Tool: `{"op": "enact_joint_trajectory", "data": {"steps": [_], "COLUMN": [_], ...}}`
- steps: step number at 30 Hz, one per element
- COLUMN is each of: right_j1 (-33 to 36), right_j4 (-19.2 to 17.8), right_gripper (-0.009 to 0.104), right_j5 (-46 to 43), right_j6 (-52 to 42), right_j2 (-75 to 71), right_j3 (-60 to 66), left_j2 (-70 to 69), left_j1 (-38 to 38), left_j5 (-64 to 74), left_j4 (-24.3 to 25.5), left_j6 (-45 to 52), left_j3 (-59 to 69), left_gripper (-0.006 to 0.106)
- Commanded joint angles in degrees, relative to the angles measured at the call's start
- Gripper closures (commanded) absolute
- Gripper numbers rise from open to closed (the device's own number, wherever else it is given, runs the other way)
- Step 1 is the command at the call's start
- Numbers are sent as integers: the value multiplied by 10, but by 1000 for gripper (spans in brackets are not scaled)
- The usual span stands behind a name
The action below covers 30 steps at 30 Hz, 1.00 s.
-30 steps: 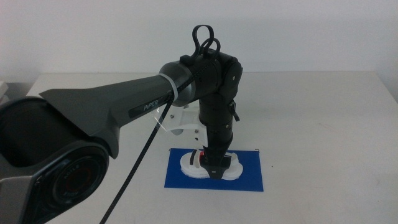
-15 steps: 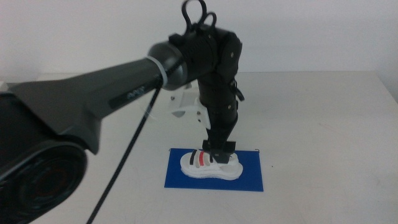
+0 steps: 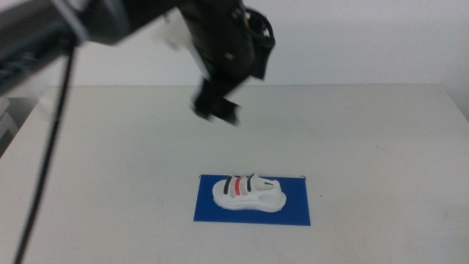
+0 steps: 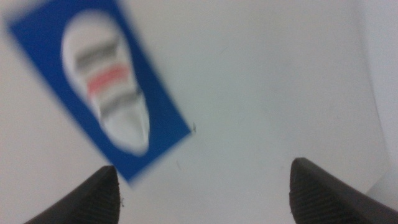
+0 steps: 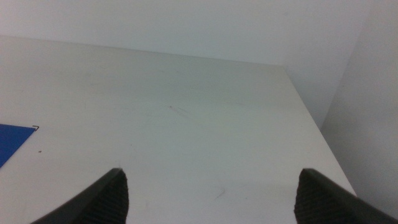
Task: Use one arm to grab the shoe from the table and place it on the mat.
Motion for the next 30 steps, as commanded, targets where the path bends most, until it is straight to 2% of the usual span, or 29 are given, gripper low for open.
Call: {"op": "enact_joint_trajectory", "data": {"steps": [1, 3, 7, 11, 16, 20, 24, 30], "right_j1": [-1, -1, -1, -1, -1, -1, -1, -1], "right_j4": [-5, -5, -5, -5, -5, -5, -5, -5], "right_gripper": [17, 17, 17, 17, 17, 17, 17, 17], "right_j5": [-42, -42, -42, -42, -42, -42, -42, -42], "right_j6": [-6, -6, -6, -6, -5, -6, -6, -6], "right_j2": [2, 2, 2, 2, 2, 2, 2, 2], "right_j3": [3, 3, 3, 3, 3, 3, 3, 3], "left_j2": [-55, -72, -95, -106, -111, -127, -193, -381], "left_j1": [-3, -3, -3, -3, -3, 2, 32, 149], "left_j5": [38, 38, 38, 38, 38, 38, 4, -246], "left_j4": [70, 123, 186, 233, 286, 284, 233, 179], "left_j6": [150, 308, 570, 693, 739, 750, 749, 750], "left_j3": [-18, -18, -18, -18, -18, -14, 43, 284], "left_gripper": [7, 7, 7, 7, 7, 7, 7, 7]}}
